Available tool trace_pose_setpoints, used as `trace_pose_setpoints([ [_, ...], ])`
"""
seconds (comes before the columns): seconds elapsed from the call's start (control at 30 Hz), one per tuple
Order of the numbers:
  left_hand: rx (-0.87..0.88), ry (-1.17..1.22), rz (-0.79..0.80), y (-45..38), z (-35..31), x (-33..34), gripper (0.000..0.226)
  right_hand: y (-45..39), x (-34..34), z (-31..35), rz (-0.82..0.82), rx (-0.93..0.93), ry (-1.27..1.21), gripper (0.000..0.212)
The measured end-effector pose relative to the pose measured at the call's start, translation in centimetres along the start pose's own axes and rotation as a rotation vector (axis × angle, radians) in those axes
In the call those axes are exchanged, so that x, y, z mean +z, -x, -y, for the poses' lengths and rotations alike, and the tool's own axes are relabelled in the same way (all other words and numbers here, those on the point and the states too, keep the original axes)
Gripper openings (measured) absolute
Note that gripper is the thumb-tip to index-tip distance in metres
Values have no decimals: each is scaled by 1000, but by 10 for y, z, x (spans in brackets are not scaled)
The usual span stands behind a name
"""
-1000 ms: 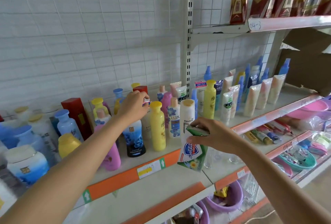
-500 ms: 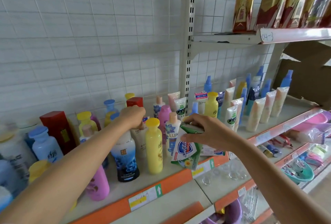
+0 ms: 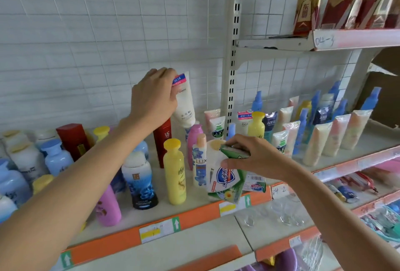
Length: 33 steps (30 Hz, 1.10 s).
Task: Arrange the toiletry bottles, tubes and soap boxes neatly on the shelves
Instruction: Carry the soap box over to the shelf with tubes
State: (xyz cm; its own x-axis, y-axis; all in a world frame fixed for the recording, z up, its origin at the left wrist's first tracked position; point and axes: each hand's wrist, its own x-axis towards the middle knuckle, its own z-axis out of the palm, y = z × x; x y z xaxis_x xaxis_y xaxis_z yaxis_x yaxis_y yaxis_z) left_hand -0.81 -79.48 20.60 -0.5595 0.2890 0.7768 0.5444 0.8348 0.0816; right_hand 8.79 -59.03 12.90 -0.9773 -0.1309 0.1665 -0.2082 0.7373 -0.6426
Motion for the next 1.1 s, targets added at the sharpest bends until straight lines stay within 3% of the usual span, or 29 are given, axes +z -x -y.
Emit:
trace_pose_setpoints([
  [0.4,60,297,87,17,-184,46,24,130,-99,-106,-96,166,13,28],
  [0.6,122,408,230,18,-267,94,19,179,-139,-163,-195,267,48,27],
  [0.87,212,469,317,-10,-359,172,22,201,-193,-246,-311,358,44,28],
  [1.1,203,543,370,-56,-427,245,17,182,-270,-321,-279,412,80,26],
])
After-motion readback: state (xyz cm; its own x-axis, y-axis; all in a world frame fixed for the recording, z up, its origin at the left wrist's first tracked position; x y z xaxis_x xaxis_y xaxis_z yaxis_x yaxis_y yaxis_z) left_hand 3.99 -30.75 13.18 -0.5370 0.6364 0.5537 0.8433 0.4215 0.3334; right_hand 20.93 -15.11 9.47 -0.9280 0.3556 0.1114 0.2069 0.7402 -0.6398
